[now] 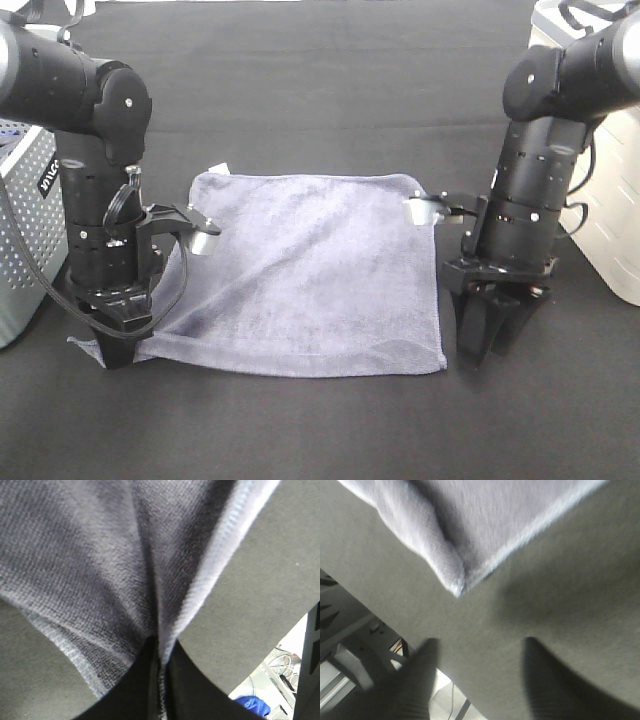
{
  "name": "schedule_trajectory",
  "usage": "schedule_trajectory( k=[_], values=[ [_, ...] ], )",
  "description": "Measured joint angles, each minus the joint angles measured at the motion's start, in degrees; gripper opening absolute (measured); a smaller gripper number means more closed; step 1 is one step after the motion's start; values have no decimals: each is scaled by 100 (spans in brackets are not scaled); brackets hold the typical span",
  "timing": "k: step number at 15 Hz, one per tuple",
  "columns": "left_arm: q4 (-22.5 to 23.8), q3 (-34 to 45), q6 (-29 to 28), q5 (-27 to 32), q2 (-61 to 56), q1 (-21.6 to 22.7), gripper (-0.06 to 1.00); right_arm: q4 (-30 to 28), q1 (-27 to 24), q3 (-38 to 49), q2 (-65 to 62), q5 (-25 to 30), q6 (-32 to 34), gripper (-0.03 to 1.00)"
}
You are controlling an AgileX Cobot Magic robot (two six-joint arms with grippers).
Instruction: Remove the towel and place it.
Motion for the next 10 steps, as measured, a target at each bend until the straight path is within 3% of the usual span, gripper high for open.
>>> schedule_trajectory(
  k=[2,6,8,10],
  values=[
    [-23,0,0,0,0,0,2,0,0,34,-46,0,138,64],
    [-74,0,-304,11,0,0,5,92,0,34,-390,0,252,66],
    [-74,0,-630,17,0,0,19,384,0,34,-470,6,447,66],
    [-80,0,-871,23,0,0,42,636,0,34,-476,6,550,66]
  ],
)
